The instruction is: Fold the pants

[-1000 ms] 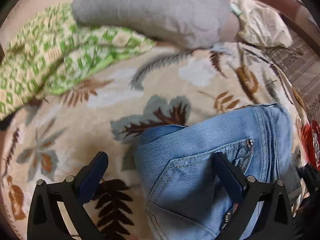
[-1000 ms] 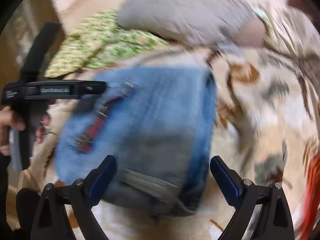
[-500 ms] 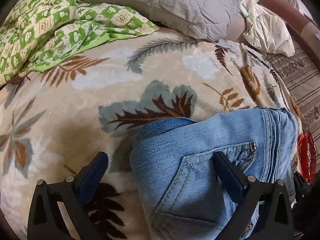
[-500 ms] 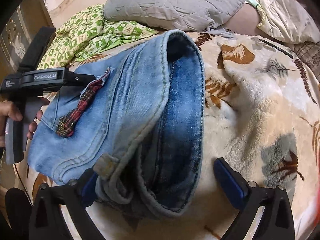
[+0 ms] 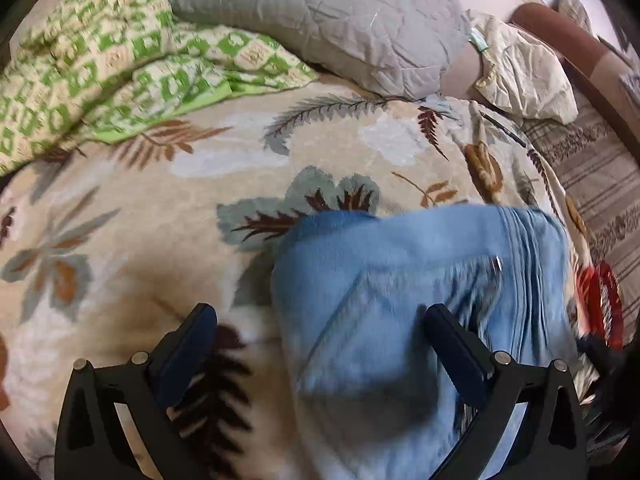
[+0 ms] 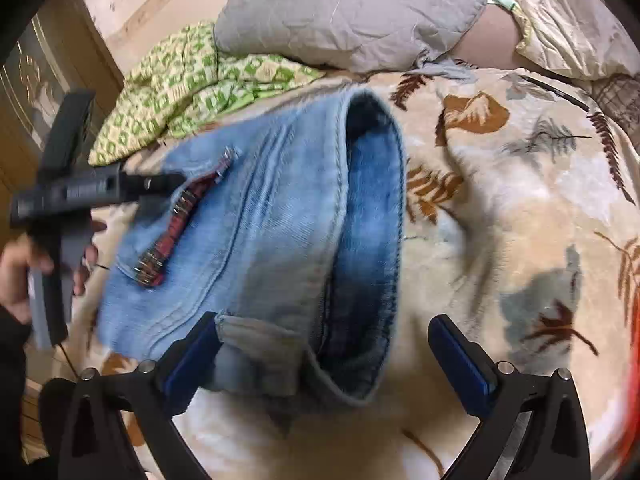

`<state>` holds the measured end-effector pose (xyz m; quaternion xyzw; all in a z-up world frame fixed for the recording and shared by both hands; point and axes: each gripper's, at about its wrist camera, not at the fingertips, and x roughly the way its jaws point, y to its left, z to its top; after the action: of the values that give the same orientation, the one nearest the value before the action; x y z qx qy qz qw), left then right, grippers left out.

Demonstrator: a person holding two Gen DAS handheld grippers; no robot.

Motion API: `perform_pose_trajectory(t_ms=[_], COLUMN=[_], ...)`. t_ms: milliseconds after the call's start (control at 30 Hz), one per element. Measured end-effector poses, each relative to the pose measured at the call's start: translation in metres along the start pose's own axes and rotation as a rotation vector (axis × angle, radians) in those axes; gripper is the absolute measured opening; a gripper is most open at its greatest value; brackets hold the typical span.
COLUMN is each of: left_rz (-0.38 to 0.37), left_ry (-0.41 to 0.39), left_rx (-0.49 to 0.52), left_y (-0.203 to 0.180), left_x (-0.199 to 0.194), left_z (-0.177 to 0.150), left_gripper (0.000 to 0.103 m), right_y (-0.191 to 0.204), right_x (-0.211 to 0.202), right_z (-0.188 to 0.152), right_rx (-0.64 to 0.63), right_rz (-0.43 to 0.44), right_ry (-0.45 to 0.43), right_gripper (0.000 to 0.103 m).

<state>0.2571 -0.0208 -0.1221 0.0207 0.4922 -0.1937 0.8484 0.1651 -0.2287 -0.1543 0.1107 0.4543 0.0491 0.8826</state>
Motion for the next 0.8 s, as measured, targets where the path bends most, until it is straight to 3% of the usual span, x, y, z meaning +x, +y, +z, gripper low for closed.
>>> perform_pose_trajectory(t_ms=[167, 400, 600, 800], left_rz=[0.042, 0.128, 0.223, 0.265], left_ry=[-0.045, -0.099, -0.206, -0.345], left_rx=[0.043, -0.066, -0.069, -0.043], left_y=[-0.003, 0.002, -0.020, -0.049], left_x=[-0.031, -0.079, -0.135, -0.188], left_z=[-0.023, -0.044, -0.065, -0.090], left_gripper=[0.103, 0.103, 0.103, 0.103], right_y=[0.002, 0.009, 0.025, 0.053], right_x=[-0.029, -0.065, -0.098, -0.149], right_z=[0.005, 0.020, 0.025, 0.015], right_rx=[-0.022, 0.020, 0.073, 0.006], right_rz=[-0.012, -0.091, -0.109, -0.202], right_ry=[-0.039, -0.087, -0.114, -0.213], right_gripper=[0.103, 0.103, 0.103, 0.103])
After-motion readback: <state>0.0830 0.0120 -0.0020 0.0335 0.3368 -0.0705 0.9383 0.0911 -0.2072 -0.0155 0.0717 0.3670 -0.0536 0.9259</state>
